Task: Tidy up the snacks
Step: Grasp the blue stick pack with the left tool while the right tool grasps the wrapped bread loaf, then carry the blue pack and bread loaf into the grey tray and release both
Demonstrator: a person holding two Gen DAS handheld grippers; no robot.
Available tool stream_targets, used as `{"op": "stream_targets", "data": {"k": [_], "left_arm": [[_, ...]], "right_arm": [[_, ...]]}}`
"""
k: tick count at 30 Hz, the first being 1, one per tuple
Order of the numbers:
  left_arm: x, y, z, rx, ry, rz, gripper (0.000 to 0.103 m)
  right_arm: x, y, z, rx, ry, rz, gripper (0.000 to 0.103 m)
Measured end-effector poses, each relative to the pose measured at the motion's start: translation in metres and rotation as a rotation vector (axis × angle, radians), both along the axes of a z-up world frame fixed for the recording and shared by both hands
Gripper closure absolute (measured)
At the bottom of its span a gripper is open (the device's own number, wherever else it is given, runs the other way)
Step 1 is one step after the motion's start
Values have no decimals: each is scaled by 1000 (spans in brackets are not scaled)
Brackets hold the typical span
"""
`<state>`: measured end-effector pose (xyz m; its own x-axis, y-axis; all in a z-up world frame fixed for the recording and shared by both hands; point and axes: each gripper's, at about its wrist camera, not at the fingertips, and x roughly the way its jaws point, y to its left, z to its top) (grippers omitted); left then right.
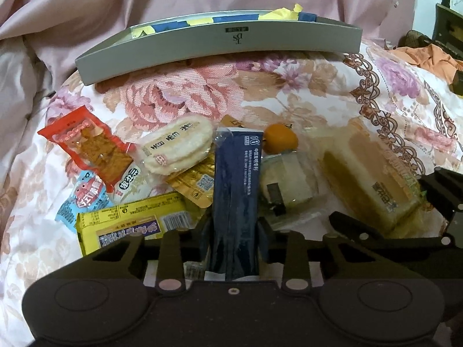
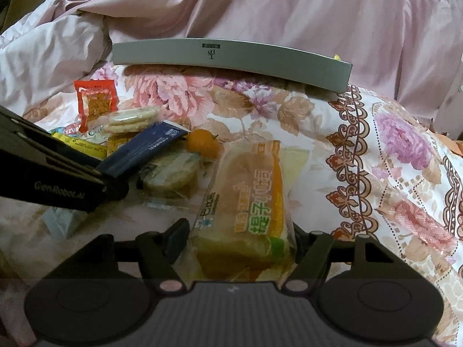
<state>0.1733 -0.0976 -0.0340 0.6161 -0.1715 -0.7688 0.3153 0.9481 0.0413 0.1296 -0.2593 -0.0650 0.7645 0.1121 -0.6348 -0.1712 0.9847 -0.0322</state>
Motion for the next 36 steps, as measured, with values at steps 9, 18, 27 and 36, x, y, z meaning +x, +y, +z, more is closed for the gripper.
{"op": "stream_targets", "data": {"k": [9, 18, 27, 36], "left_arm": [[-18, 3, 6, -35, 17, 17, 74], [-39, 7, 22, -55, -31, 23, 74], [-29, 6, 50, -110, -109, 63, 74], [16, -2, 98, -170, -248, 85, 74]], "right_arm": [[-3, 4, 5, -46, -21, -5, 48], [-20, 21, 15, -207, -129, 33, 49], [-23, 17, 30, -168, -227, 27, 49], [7, -12, 72, -81, -383, -5, 48]]}}
